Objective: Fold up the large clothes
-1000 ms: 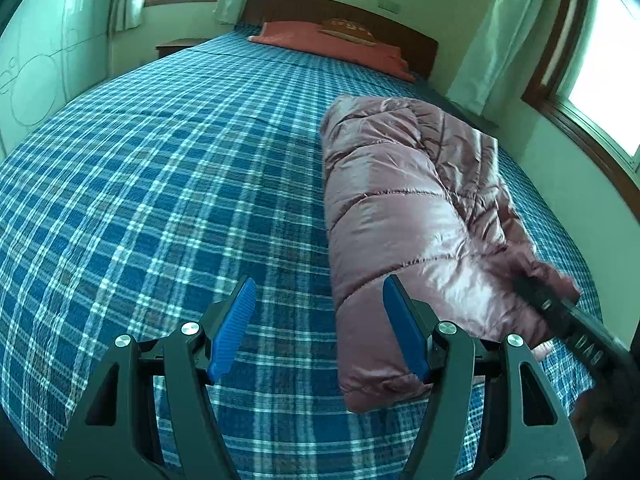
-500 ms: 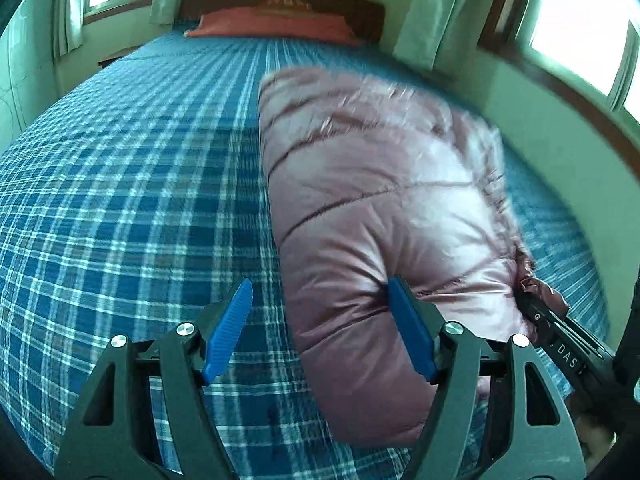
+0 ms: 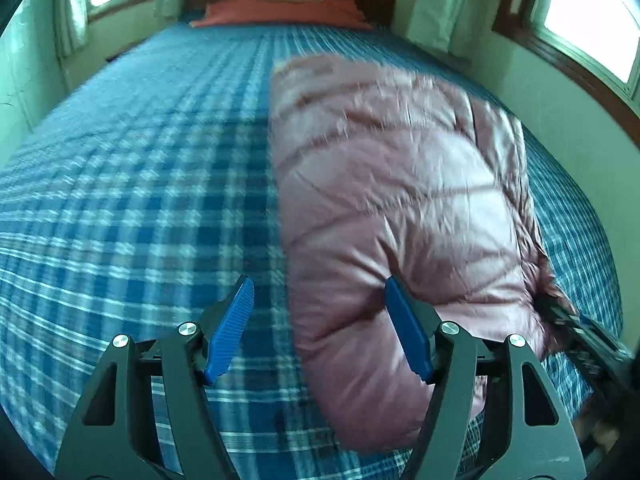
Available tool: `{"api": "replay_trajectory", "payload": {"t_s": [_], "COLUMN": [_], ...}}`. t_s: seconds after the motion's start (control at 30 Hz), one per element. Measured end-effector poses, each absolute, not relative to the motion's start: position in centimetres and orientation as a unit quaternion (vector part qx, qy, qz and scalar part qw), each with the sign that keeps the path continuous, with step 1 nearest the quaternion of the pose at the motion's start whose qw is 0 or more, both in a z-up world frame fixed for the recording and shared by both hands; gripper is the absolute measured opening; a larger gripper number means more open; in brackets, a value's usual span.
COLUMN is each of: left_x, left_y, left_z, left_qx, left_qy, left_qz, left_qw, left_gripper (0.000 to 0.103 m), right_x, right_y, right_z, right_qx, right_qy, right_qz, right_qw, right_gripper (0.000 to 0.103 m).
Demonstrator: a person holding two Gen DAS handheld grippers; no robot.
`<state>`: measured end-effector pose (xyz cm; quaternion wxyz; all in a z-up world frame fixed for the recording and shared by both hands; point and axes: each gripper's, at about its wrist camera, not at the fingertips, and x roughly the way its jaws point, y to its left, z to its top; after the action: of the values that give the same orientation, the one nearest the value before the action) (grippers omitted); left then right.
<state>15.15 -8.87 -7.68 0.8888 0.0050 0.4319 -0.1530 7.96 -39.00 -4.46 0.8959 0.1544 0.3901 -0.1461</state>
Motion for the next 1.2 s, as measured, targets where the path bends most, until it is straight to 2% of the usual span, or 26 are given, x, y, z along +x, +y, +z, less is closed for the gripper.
{"api": "replay_trajectory", "payload": {"t_s": [0.17, 0.3, 0.4, 0.5, 0.6, 0.73, 0.97, 1.13, 1.2], "left_x": [16.9, 18.2, 18.4, 18.4, 19.1, 22.2, 26.3, 26.5, 25.9], "left_y": [-10.1, -12.1, -12.2, -11.7, -10.4, -11.2, -13.7, -14.9, -14.8], "left_z": [-6.6, -8.8, -10.0, -9.0, -6.7, -5.6, -7.0, -8.8, -7.9], "left_qx": [0.024, 0.064, 0.057, 0.055, 0.025, 0.012, 0.025, 0.043, 0.04], "left_qy": [0.415, 0.429, 0.439, 0.438, 0.42, 0.419, 0.435, 0.449, 0.434], "left_qz": [-0.133, -0.118, -0.127, -0.132, -0.128, -0.128, -0.118, -0.119, -0.12], "left_qw": [0.9, 0.893, 0.888, 0.888, 0.898, 0.899, 0.892, 0.884, 0.892], "left_gripper": [0.069, 0.068, 0.068, 0.066, 0.066, 0.066, 0.067, 0.067, 0.067], "right_x": [9.4, 11.4, 11.8, 11.7, 12.1, 16.1, 22.5, 22.2, 21.7], "right_y": [-38.0, -37.8, -39.5, -40.2, -41.1, -42.5, -43.3, -44.3, -44.6], "right_z": [-1.9, -6.0, -8.3, -6.7, -2.5, 0.1, -3.7, -5.5, -5.5], "right_qx": [0.112, 0.111, 0.154, 0.155, 0.142, 0.137, 0.132, 0.153, 0.147], "right_qy": [0.363, 0.418, 0.428, 0.436, 0.395, 0.364, 0.416, 0.422, 0.419], "right_qz": [-0.143, -0.128, -0.112, -0.111, -0.119, -0.108, -0.091, -0.091, -0.104], "right_qw": [0.914, 0.892, 0.884, 0.879, 0.9, 0.915, 0.895, 0.889, 0.89], "right_gripper": [0.031, 0.031, 0.031, 0.03, 0.033, 0.033, 0.032, 0.018, 0.017]}}
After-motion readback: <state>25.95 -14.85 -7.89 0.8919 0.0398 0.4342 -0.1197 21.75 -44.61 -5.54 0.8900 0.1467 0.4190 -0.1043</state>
